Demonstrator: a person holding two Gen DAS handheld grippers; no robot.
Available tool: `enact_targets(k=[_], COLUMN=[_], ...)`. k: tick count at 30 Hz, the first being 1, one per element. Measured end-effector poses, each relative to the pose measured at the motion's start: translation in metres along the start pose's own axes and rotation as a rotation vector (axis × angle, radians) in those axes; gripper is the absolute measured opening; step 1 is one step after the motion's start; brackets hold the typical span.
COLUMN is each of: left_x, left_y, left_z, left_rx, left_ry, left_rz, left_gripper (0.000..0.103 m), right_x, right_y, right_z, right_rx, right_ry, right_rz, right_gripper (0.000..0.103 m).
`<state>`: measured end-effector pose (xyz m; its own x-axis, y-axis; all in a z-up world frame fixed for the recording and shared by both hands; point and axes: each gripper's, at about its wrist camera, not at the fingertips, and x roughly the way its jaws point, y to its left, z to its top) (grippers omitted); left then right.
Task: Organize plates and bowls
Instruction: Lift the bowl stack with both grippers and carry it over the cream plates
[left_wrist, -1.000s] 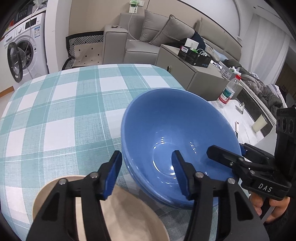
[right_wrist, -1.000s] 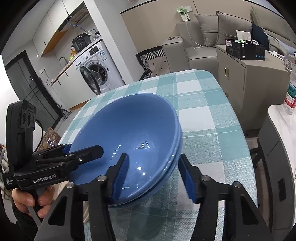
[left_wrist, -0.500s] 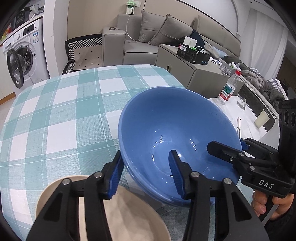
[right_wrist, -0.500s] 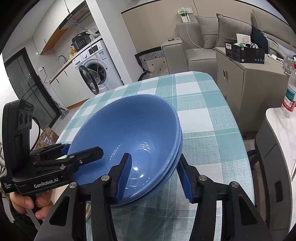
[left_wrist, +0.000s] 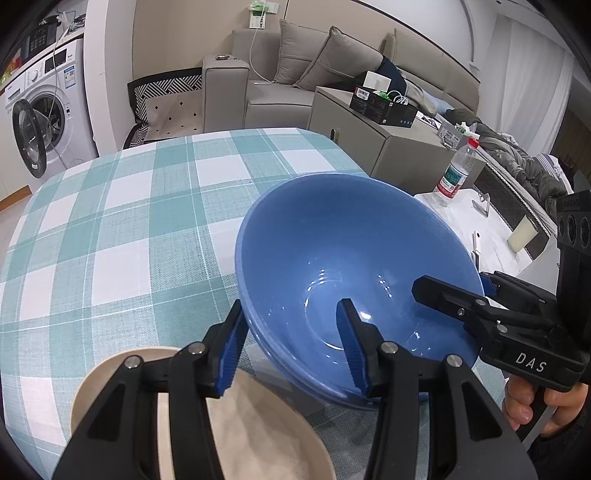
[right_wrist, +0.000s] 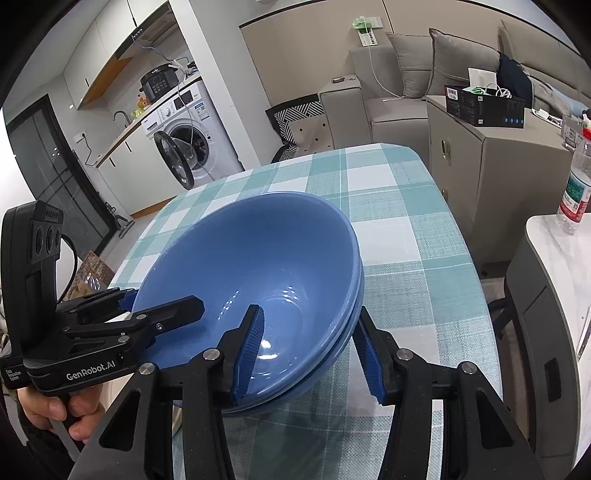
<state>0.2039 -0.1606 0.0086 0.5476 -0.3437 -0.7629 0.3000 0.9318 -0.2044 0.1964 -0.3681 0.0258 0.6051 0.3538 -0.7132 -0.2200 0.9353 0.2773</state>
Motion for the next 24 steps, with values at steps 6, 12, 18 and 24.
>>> enact_targets(k=[6,12,18,24], left_x=[-0.001,-0.006,-0.013,-0.02], left_y=[0.001,0.001,0.001,0.001], left_z=[0.0,0.001,0.003,0.004], left_rx=[-0.003,-0.003,-0.001,-0.005], left_ry=[-0.005,-0.015,-0.03,-0.044], left_rz=[-0.001,-0.002,0.0,-0.002], left_gripper=[0.048,0.047,0.046,0.046], right_x=[-0.002,-0.005,-0.011,-0.017], right_y=[0.002,0.003,0.005,0.009], right_z=[0.0,0.001,0.001,0.001], right_rx=[-0.006,-0.009,-0.016,-0.022], right_ry=[-0.004,-0.013,-0.025,-0.037], right_rz=[-0.002,0.0,0.003,0.006], right_gripper=[0.051,0.051,0.051,0.051])
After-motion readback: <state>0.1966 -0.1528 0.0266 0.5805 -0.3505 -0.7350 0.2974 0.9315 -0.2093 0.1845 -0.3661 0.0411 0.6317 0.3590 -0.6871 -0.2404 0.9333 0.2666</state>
